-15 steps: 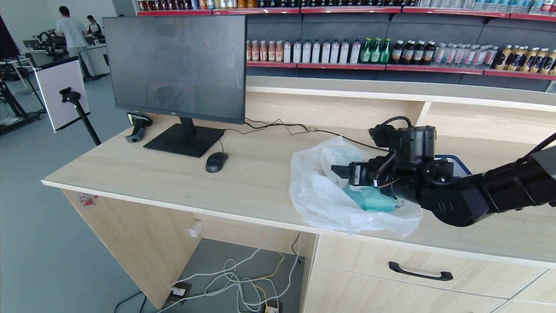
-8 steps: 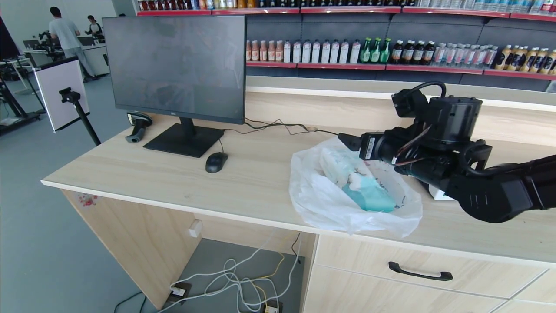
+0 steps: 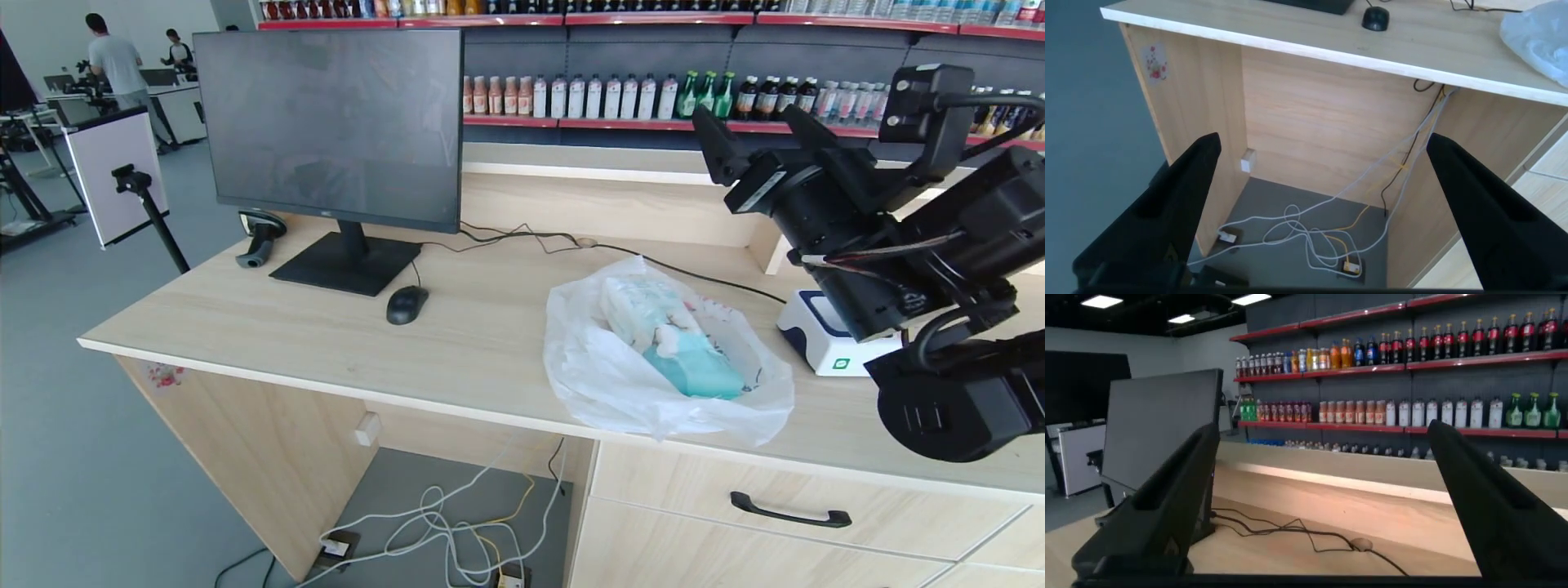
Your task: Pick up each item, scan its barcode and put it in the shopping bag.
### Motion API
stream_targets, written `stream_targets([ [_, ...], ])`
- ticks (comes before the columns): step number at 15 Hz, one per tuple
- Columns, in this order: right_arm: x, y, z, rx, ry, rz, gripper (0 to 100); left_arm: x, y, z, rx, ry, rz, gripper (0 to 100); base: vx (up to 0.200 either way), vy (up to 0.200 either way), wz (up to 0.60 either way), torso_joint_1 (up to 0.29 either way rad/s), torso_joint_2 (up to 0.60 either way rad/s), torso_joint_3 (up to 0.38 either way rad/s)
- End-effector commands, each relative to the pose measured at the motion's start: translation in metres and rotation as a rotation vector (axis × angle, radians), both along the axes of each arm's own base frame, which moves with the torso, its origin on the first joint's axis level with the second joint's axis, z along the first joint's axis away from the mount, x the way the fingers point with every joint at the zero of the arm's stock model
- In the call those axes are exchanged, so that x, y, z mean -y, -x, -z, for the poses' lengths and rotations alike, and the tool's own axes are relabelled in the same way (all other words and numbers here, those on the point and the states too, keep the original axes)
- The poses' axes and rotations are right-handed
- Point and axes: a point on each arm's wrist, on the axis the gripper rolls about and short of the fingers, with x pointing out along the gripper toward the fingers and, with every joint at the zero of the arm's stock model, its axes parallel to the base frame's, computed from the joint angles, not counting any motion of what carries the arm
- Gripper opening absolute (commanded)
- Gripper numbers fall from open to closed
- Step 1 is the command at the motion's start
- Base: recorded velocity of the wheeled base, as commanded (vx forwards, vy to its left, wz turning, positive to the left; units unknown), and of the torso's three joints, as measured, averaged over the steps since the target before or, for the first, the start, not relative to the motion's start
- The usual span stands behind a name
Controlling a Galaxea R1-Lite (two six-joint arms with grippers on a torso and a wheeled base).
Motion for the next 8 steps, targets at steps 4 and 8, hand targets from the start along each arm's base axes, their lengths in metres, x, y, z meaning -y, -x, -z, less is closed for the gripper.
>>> stream_targets([
  [4, 0.004, 0.013, 0.015, -0.018, 0.005, -0.004, 100, 0.000, 0.000, 0.000, 0.000, -0.002, -0.001, 100, 0.000, 0.000, 0.00, 0.000, 0.00, 0.000],
  [8, 0.012, 0.024, 0.038, -0.103, 0.074, 0.020, 100, 0.000, 0.000, 0.000, 0.000, 0.000, -0.001, 100, 0.000, 0.000, 0.00, 0.000, 0.00, 0.000],
])
